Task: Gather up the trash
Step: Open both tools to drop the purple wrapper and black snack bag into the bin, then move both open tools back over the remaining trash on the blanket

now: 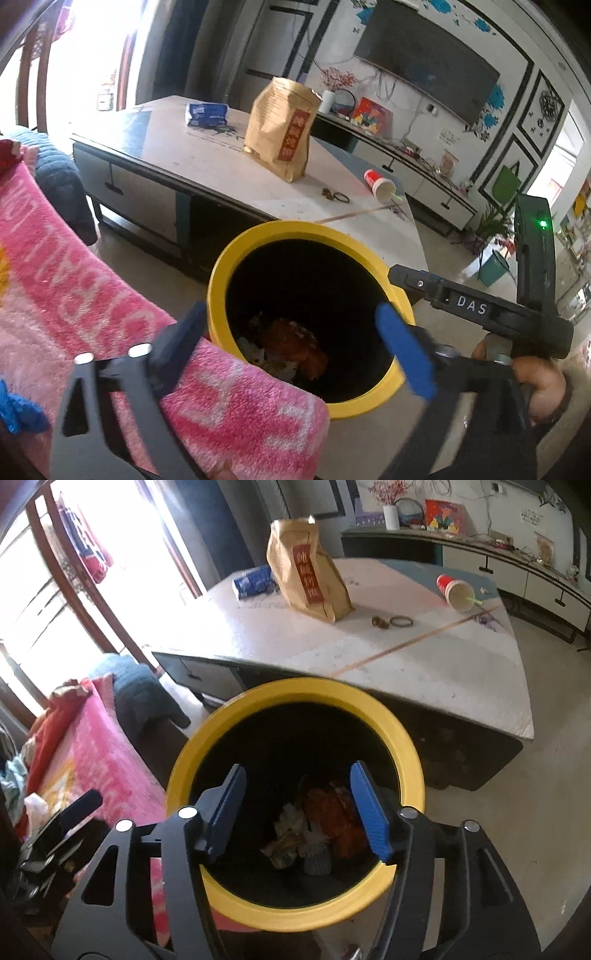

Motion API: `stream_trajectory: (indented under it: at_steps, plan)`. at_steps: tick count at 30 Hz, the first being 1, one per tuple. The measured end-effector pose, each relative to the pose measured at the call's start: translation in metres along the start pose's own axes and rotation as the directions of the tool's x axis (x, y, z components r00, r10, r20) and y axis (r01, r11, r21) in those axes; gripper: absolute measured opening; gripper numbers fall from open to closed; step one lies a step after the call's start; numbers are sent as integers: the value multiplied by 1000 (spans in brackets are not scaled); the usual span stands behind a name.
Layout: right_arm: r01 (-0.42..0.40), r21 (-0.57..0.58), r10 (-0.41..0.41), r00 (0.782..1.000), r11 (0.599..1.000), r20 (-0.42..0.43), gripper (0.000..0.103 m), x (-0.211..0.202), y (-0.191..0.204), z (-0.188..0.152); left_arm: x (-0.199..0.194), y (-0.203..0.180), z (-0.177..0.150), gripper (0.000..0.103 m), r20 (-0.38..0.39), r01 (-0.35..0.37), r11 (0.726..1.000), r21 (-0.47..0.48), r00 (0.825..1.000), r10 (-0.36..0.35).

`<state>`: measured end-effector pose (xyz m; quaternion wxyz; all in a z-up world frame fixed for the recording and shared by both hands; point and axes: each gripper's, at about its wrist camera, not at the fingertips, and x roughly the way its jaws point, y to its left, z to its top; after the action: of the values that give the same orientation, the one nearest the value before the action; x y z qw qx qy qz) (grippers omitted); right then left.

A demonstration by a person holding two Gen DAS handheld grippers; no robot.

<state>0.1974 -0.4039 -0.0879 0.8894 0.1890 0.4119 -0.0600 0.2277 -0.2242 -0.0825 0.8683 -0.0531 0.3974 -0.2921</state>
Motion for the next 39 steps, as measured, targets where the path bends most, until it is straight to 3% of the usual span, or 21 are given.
stream_trajectory:
  at_steps: [6,20,39]
  plan:
    - [-19,-45,22,998,999,62,68,-15,16,4,-30,2,-2,96,62,-49,999,-6,997,50]
    - [-77,-171,102,985,982,142,83,-45,71,-2,-103,30,-14,96,189,-135,988,-75,971,147]
    - [-181,-327,240,959,928,150,84,-75,154,-32,-178,87,-42,96,243,-230,947,-225,928,283]
